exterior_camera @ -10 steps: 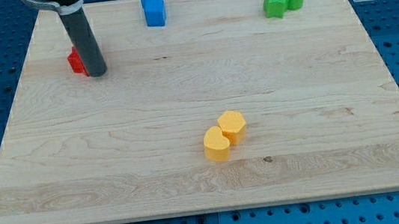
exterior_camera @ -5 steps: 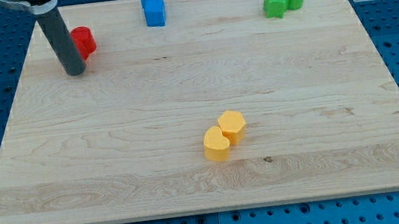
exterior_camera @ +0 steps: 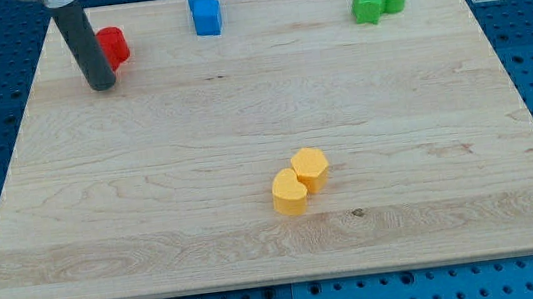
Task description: Move the red blocks upwards
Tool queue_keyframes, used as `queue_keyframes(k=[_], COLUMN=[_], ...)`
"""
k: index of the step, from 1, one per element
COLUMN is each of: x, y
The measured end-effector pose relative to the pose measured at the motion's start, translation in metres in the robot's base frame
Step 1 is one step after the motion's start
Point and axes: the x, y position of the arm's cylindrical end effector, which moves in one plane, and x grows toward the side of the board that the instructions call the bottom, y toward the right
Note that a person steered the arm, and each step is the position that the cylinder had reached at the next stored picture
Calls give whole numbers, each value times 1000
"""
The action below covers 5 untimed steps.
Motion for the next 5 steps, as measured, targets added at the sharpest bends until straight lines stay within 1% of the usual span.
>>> queue_keyframes(k=[3, 4, 5], x=[-5, -12, -29], y=[-2, -2, -2])
